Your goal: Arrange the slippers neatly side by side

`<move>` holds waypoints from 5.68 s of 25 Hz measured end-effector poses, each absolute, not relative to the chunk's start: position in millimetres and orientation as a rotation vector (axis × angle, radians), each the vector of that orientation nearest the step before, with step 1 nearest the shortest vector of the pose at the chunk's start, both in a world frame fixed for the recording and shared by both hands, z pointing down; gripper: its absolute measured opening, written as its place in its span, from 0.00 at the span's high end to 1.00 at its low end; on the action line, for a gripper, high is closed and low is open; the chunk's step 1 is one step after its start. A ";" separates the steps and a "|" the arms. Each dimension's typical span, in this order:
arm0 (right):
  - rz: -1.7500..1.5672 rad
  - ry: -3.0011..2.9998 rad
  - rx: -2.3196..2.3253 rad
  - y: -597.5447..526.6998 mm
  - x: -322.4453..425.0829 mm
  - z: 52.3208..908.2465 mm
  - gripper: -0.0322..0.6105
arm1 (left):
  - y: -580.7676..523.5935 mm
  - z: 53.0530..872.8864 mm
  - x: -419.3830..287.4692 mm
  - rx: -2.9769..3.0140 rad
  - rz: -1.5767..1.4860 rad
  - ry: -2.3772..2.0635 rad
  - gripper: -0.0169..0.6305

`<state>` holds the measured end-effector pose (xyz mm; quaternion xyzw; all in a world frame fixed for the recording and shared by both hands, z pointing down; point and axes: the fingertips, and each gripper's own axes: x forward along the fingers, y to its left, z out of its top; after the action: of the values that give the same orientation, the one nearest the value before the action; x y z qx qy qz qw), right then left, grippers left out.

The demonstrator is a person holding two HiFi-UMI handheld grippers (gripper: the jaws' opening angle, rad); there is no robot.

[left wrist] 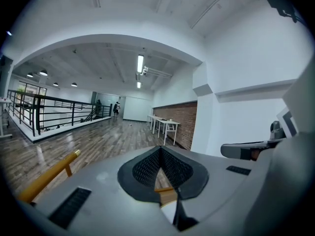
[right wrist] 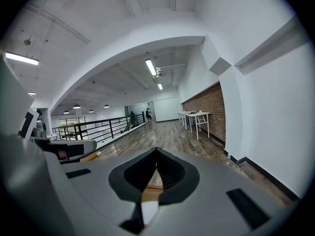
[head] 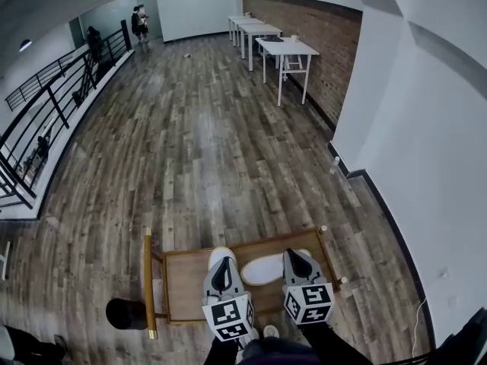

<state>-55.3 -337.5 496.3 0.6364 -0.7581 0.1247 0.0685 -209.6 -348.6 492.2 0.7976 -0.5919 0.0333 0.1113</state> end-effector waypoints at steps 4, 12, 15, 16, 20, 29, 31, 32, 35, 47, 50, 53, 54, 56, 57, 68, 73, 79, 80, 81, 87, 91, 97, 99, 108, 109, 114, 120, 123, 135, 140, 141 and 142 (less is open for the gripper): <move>0.388 -2.275 1.913 -338.9 -53.4 503.3 0.95 | -347.8 491.3 -214.0 2.339 0.101 -1.759 0.97; 0.392 -2.310 1.888 -350.7 -64.2 502.6 0.95 | -352.0 492.0 -221.0 2.325 0.100 -1.787 0.97; 0.374 -2.308 1.868 -354.1 -61.9 505.3 0.95 | -354.4 492.3 -222.0 2.317 0.098 -1.791 0.97; 0.377 -2.317 1.845 -355.7 -62.5 508.1 0.95 | -354.8 492.5 -222.2 2.317 0.098 -1.792 0.97; 0.351 -2.429 1.613 -361.0 -78.5 520.9 0.95 | -355.9 494.8 -223.9 2.311 0.104 -1.795 0.97; 0.216 -2.424 1.126 -372.0 -98.4 559.3 0.95 | -360.3 501.2 -231.1 2.287 0.120 -1.804 0.97; 0.186 -2.417 0.981 -372.7 -103.6 570.7 0.95 | -360.2 503.3 -232.6 2.283 0.125 -1.806 0.97; 0.173 -2.415 0.913 -372.9 -106.6 575.9 0.94 | -360.1 504.3 -233.7 2.281 0.128 -1.808 0.97; 0.123 -2.363 0.714 -373.6 -112.7 593.3 0.87 | -361.6 506.5 -235.7 2.275 0.137 -1.810 0.97; -0.009 -1.941 0.042 -353.6 -100.0 682.7 0.69 | -370.8 515.7 -243.0 2.275 0.221 -1.814 0.97; -0.053 -1.861 -0.049 -350.5 -92.2 696.4 0.69 | -372.9 519.1 -243.3 2.269 0.252 -1.811 0.97; -0.112 -1.793 -0.120 -354.5 -88.7 708.2 0.69 | -374.3 527.9 -245.3 2.253 0.290 -1.814 0.97; -0.124 -1.779 -0.138 -355.3 -89.3 712.1 0.69 | -374.3 529.8 -246.8 2.254 0.303 -1.818 0.97; -0.140 -1.740 -0.183 -353.8 -88.8 721.0 0.69 | -374.6 528.9 -248.3 2.266 0.315 -1.820 0.97; -0.146 -1.717 -0.209 -352.4 -87.3 725.3 0.69 | -374.8 527.5 -248.4 2.270 0.315 -1.817 0.97; -0.161 -1.593 -0.318 -346.8 -79.3 755.5 0.69 | -373.7 535.7 -250.9 2.252 0.343 -1.811 0.97; -0.151 -1.593 -0.294 -347.1 -80.6 758.5 0.69 | -373.3 537.5 -252.8 2.246 0.339 -1.807 0.97; -0.143 -1.575 -0.281 -345.0 -73.8 762.0 0.73 | -372.2 540.5 -257.5 2.219 0.345 -1.816 0.97; -0.141 -1.576 -0.273 -345.5 -74.4 761.7 0.80 | -372.3 540.3 -258.2 2.218 0.342 -1.817 0.97; -0.137 -1.575 -0.266 -345.7 -74.8 761.4 0.84 | -372.3 539.9 -258.5 2.218 0.339 -1.817 0.97; -0.075 -1.576 -0.230 -344.9 -70.5 758.5 0.92 | -373.7 539.5 -253.5 2.218 0.331 -1.814 0.97; -0.043 -1.589 -0.196 -344.2 -68.3 753.0 0.92 | -372.8 536.6 -249.5 2.223 0.309 -1.814 0.97; -0.019 -1.611 -0.161 -347.6 -73.2 740.8 0.92 | -373.4 535.1 -244.7 2.233 0.288 -1.792 0.97; 0.001 -1.627 -0.139 -350.9 -74.8 734.4 0.92 | -374.2 533.8 -242.8 2.234 0.280 -1.791 0.97; 0.180 -1.726 0.015 -362.0 -84.8 705.9 0.92 | -371.9 528.5 -239.5 2.244 0.237 -1.783 0.97; 0.218 -1.741 0.036 -362.3 -85.9 703.2 0.92 | -371.7 528.0 -239.4 2.245 0.231 -1.782 0.97; 0.463 -1.818 0.182 -366.7 -88.8 690.6 0.92 | -371.2 526.6 -242.5 2.241 0.212 -1.785 0.97; 0.773 -1.875 0.339 -368.1 -91.6 682.2 0.92 | -366.6 528.3 -248.1 2.229 0.191 -1.784 0.97; 0.906 -1.873 0.406 -368.2 -90.7 680.5 0.92 | -365.3 528.0 -248.3 2.233 0.195 -1.783 0.97; 1.363 -1.867 0.646 -368.4 -103.0 687.6 0.92 | -360.9 528.1 -255.1 2.225 0.209 -1.792 0.97; 1.439 -1.836 0.749 -371.7 -106.7 698.9 0.92 | -360.8 529.4 -257.8 2.227 0.210 -1.792 0.97; 1.454 -1.830 0.763 -371.9 -107.0 700.7 0.92 | -360.9 529.2 -258.1 2.227 0.210 -1.793 0.97; 1.467 -1.824 0.774 -371.9 -107.3 702.3 0.92 | -361.0 529.2 -258.5 2.226 0.211 -1.794 0.97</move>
<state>-107.3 -371.9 702.3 0.2961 -0.6979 0.5615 0.3317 -258.5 -361.0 529.2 0.7691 -0.6200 0.0728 0.1371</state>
